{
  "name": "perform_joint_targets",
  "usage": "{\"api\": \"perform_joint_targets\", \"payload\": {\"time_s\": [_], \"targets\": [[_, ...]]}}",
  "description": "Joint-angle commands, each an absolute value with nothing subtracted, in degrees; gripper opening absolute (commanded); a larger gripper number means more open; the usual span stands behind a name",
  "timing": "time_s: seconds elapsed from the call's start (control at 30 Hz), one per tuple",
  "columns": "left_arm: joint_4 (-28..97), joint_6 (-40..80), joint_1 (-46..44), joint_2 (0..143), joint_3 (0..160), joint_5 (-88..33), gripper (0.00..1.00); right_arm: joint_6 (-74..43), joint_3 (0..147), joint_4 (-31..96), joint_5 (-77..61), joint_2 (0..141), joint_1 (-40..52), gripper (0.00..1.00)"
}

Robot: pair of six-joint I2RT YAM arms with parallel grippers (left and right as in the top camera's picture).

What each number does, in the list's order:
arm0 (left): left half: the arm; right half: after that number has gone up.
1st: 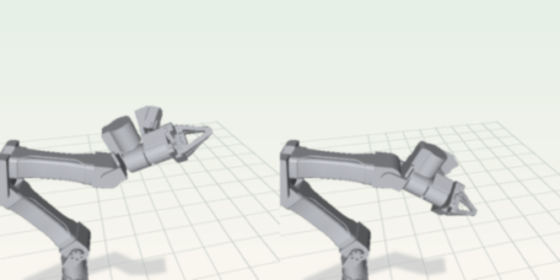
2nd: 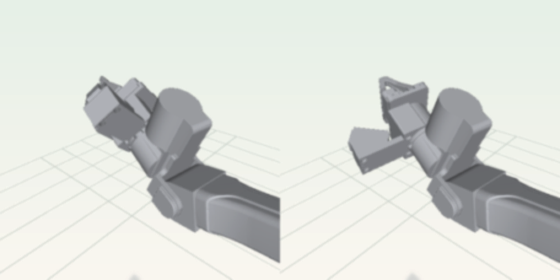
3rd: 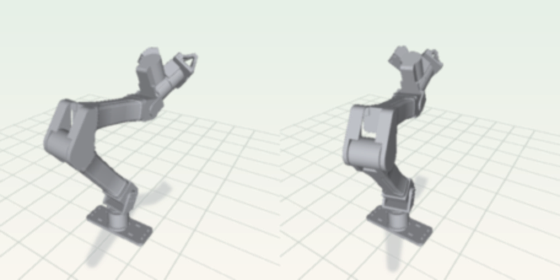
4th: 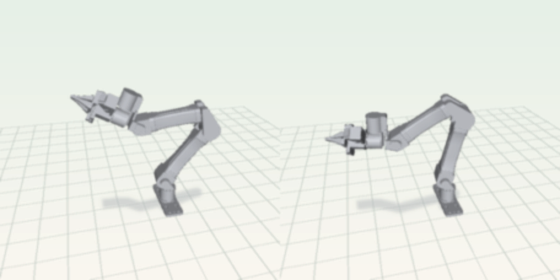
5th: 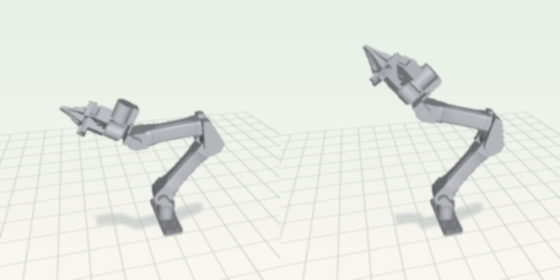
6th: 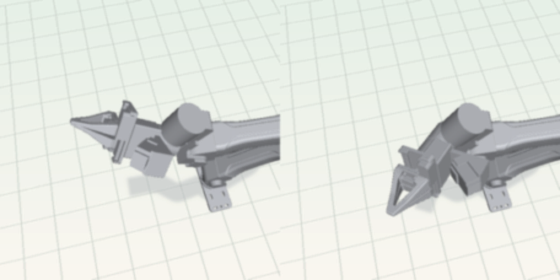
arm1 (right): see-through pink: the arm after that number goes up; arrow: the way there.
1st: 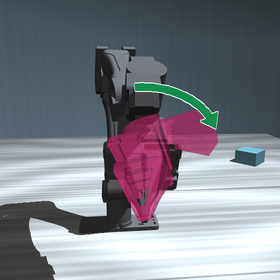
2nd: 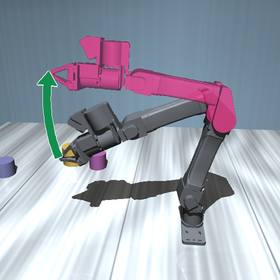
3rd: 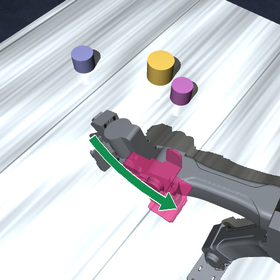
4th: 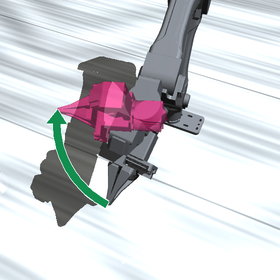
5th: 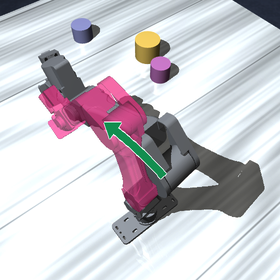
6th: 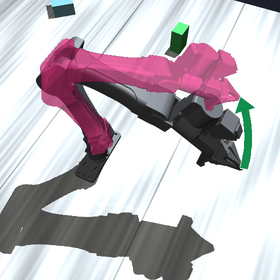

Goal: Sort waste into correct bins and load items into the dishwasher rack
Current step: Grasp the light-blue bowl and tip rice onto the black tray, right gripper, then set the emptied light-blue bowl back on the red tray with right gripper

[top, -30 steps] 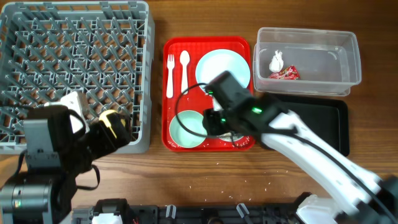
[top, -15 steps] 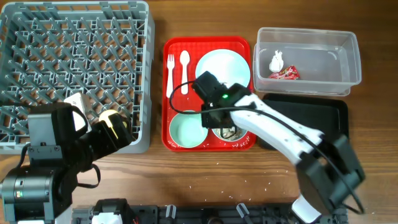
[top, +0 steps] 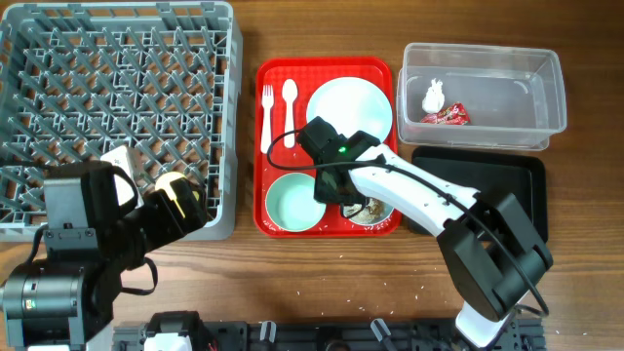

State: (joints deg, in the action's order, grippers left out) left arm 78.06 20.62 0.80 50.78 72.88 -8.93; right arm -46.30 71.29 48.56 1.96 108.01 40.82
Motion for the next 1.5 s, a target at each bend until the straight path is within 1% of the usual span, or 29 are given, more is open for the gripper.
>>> {"api": "perform_joint_targets", "payload": {"time_s": [0.0,0.07,0.17,0.27,0.33,0.4,0.43,0.5,0.6,0.63,0.7,0.73,0.83,0.87,0.97,1.03,1.07,1.1,1.13,1.17,1.2,1.23,1.27,1.3,1.33,1.37,1.4,1.43,1.47], "targets": [[78.08,19.92,0.58,50.81,73.41,-9.58,1.00,-48.14,70.76,50.30,1.04,108.33,40.34,0.04],[78.08,19.92,0.58,50.81,73.41,-9.58,1.00,-47.35,70.81,51.48,0.99,103.59,38.92,0.04],[78.06,19.90,0.58,50.81,73.41,-9.58,1.00,-40.14,70.81,52.05,-4.84,89.32,34.09,0.04],[78.08,19.92,0.58,50.81,73.41,-9.58,1.00,-32.36,70.81,53.69,-13.58,77.52,25.54,0.04],[78.08,19.92,0.58,50.81,73.41,-9.58,1.00,-23.62,70.78,57.65,-21.67,72.77,16.75,0.04],[78.08,19.92,0.58,50.81,73.41,-9.58,1.00,-14.94,70.76,61.49,-28.67,71.88,8.45,0.04],[78.08,19.92,0.58,50.81,73.41,-9.58,1.00,-7.90,70.11,63.07,-35.48,72.23,2.87,0.04],[78.06,19.92,0.58,50.81,73.41,-9.58,1.00,1.89,66.26,64.47,-46.04,73.45,-6.72,0.04],[78.06,19.92,0.58,50.81,73.41,-9.58,1.00,13.91,57.82,63.33,-56.77,77.47,-15.86,0.04],[78.06,19.92,0.58,50.81,73.41,-9.58,1.00,19.79,54.48,61.47,-61.80,79.66,-17.98,0.04],[78.06,19.92,0.58,50.81,73.41,-9.58,1.00,23.86,49.87,55.75,-72.29,84.88,-20.69,0.04],[78.06,19.92,0.58,50.81,73.41,-9.58,1.00,25.63,49.17,54.41,-75.18,87.50,-21.41,0.04],[78.08,19.92,0.58,50.81,73.41,-9.58,1.00,32.60,49.12,54.74,-82.02,89.76,-23.14,0.04],[78.08,19.92,0.58,50.81,73.41,-9.58,1.00,33.08,49.12,54.63,-83.05,89.76,-23.81,0.05],[78.08,19.92,0.58,50.81,73.41,-9.58,1.00,33.52,49.12,55.16,-80.14,89.78,-26.72,0.05],[78.08,19.90,0.58,50.81,73.41,-9.58,1.00,35.94,49.12,56.71,-80.20,89.78,-28.08,0.05],[78.08,19.92,0.58,50.81,73.41,-9.58,1.00,37.93,49.12,59.40,-81.10,89.76,-28.14,0.05],[78.08,19.92,0.58,50.81,73.41,-9.58,1.00,42.85,49.12,60.62,-80.75,89.76,-28.16,0.04],[78.08,19.92,0.58,50.81,73.41,-9.58,1.00,41.78,49.12,60.40,-80.95,89.78,-28.23,0.04],[78.06,19.92,0.58,50.81,73.41,-9.58,1.00,42.00,49.12,63.09,-83.92,89.60,-28.21,0.05],[78.08,19.92,0.58,50.81,73.41,-9.58,1.00,46.24,49.12,63.44,-80.09,89.47,-28.21,0.04],[78.08,19.90,0.58,50.81,73.41,-9.58,1.00,41.45,49.04,60.84,-77.87,89.69,-28.21,0.04],[78.08,19.92,0.58,50.81,73.41,-9.58,1.00,35.31,48.99,59.33,-78.87,89.80,-28.21,0.04],[78.08,19.92,0.58,50.81,73.41,-9.58,1.00,38.28,48.99,61.23,-80.29,89.43,-28.23,0.04],[78.08,19.92,0.58,50.81,73.41,-9.58,1.00,39.53,48.99,60.51,-79.20,89.36,-28.27,0.04],[78.08,19.92,0.58,50.81,73.41,-9.58,1.00,35.42,48.99,59.99,-80.36,89.43,-28.49,0.04],[78.08,19.92,0.58,50.81,73.41,-9.58,1.00,42.39,48.99,63.99,-83.85,88.75,-28.49,0.04],[78.08,19.90,0.58,50.81,73.41,-9.58,1.00,43.90,48.99,62.13,-80.99,88.40,-28.56,0.04],[78.08,19.92,0.58,50.81,73.41,-9.58,1.00,33.91,48.99,58.94,-81.08,88.66,-28.58,0.04]]}}
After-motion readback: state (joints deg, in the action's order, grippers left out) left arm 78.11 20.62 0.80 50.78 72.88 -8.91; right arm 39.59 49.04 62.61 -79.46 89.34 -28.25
